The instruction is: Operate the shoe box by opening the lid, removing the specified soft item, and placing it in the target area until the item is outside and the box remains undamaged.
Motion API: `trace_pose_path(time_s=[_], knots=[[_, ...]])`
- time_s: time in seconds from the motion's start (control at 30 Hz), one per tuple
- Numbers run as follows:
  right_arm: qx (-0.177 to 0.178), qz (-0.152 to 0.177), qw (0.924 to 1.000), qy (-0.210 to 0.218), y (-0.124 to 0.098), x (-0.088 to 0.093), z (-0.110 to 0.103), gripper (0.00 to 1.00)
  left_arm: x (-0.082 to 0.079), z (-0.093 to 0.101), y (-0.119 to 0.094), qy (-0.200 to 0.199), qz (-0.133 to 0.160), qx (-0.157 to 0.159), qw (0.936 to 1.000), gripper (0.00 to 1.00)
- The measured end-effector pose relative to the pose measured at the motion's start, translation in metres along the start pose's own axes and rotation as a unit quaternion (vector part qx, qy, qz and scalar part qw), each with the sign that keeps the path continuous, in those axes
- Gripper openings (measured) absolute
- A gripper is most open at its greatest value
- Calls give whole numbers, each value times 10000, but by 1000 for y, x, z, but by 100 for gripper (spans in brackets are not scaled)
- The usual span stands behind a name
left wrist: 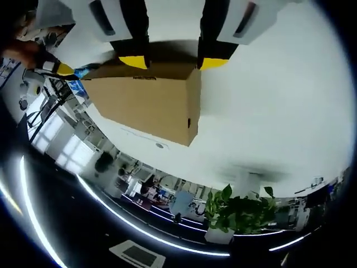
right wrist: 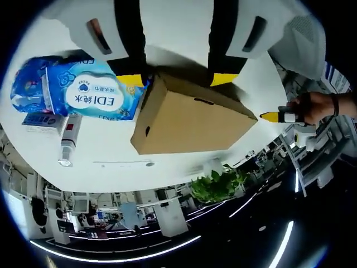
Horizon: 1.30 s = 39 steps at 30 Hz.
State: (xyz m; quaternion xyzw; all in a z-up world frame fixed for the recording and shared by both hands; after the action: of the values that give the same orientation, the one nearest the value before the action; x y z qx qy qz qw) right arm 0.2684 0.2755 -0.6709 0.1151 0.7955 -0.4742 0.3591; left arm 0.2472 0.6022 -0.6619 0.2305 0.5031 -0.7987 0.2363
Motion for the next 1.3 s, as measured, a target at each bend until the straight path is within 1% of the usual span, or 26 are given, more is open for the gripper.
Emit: trace_pose_path(time_s=[0.1,0.2,0.33,0.4,0.43,0.47,0.53,0.67,0.73,0.97,1.1,1.2,1.3], knots=[[99,68,9998,143,-14,13,3,42,11,8,-8,221,-37,37,9997,37],[208,149,9994,225,-23,23,6,45,21,15,-12,363,-60,41,9993,39],[355,263,9982,395,-32,33,7,47,35,25,-8,464,-227,95,9986,40],[403,347,9972,525,-33,36,5,47,39,28,-6,481,-267,132,9984,41],[395,352,9973,508,-33,37,3,47,41,31,-5,504,-304,147,9982,41],[422,331,9976,447,-32,39,-1,47,40,27,-3,545,-360,153,9977,41],[412,225,9984,311,-30,41,-5,47,39,26,-2,634,-381,165,9971,42],[416,264,9987,95,-28,38,-11,47,43,22,1,706,-474,185,9962,42],[408,147,9990,-63,-26,41,-14,47,44,22,2,721,-517,180,9959,42],[418,344,9985,69,-31,37,-9,47,45,22,3,803,-520,211,9952,44],[390,317,9987,49,-30,38,-11,48,45,16,4,689,-533,180,9960,44],[383,293,9988,-5,-30,38,-12,47,44,17,3,647,-472,180,9966,44],[372,300,9989,-3,-30,38,-12,47,45,17,3,640,-482,181,9966,45]])
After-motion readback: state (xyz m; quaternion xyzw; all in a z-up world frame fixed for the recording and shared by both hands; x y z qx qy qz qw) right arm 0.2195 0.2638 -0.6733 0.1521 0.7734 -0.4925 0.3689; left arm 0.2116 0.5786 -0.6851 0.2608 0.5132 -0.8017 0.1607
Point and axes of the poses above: the point that each gripper's makers call its tool centre point, and the gripper's own axes: y roughly forward along the fingers, z roughly to its right, x roughly out of its underside, the point moved 5 cm from there along -y, roughly backward along the fingers, and after that the axes turned 13 degrees about -z, right-handed, at the moved point
